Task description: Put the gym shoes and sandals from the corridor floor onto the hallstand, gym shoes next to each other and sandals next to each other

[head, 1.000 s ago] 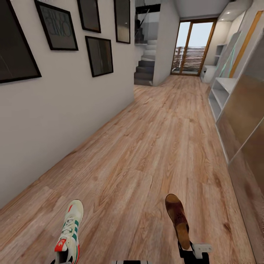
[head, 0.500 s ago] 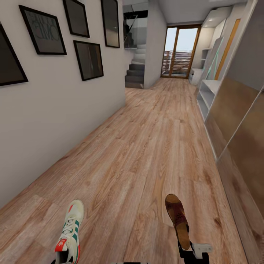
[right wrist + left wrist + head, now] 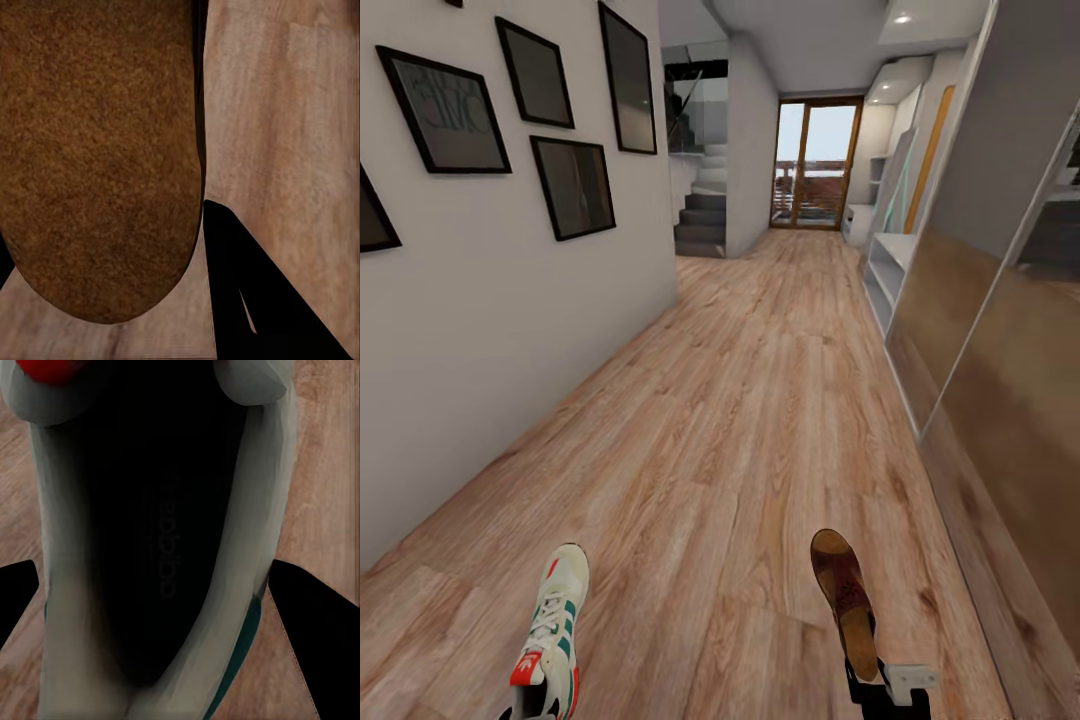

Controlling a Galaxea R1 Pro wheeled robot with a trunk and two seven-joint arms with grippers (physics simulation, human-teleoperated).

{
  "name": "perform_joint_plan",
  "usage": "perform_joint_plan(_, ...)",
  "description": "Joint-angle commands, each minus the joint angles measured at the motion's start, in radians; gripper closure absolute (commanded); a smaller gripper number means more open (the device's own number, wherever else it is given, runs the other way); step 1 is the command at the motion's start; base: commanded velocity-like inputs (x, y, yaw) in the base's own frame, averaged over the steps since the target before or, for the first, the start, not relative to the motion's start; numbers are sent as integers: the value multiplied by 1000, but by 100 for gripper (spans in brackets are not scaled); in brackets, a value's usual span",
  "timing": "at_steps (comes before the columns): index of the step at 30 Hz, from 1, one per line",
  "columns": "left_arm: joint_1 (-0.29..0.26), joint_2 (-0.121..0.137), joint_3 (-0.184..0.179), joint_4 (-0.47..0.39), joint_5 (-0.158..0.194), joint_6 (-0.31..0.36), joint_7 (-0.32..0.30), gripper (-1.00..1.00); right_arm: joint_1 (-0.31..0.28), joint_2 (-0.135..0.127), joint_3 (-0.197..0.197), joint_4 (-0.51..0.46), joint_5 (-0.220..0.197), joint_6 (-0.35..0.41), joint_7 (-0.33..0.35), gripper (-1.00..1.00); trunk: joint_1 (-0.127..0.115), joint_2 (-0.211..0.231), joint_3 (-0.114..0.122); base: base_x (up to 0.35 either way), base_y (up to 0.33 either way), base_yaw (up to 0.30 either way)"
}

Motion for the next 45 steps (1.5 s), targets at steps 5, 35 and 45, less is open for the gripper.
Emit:
perform_joint_plan(5, 0, -1, 7, 5, -4, -1, -7, 100, -1, 1, -8, 1, 4, -3, 6, 100, -8, 14, 13, 0, 0, -176)
perform_joint_plan(35, -1, -1, 7, 26, -6, -1, -4, 100, -1, 2, -8, 2, 4, -3, 6, 100, -12, 21, 59, 178, 31, -174)
perform_joint_plan(45, -1, 1, 9, 26, -4, -1, -1, 100, -1, 2, -8, 2, 6, -3, 7, 100, -12, 21, 60, 338, 0, -19)
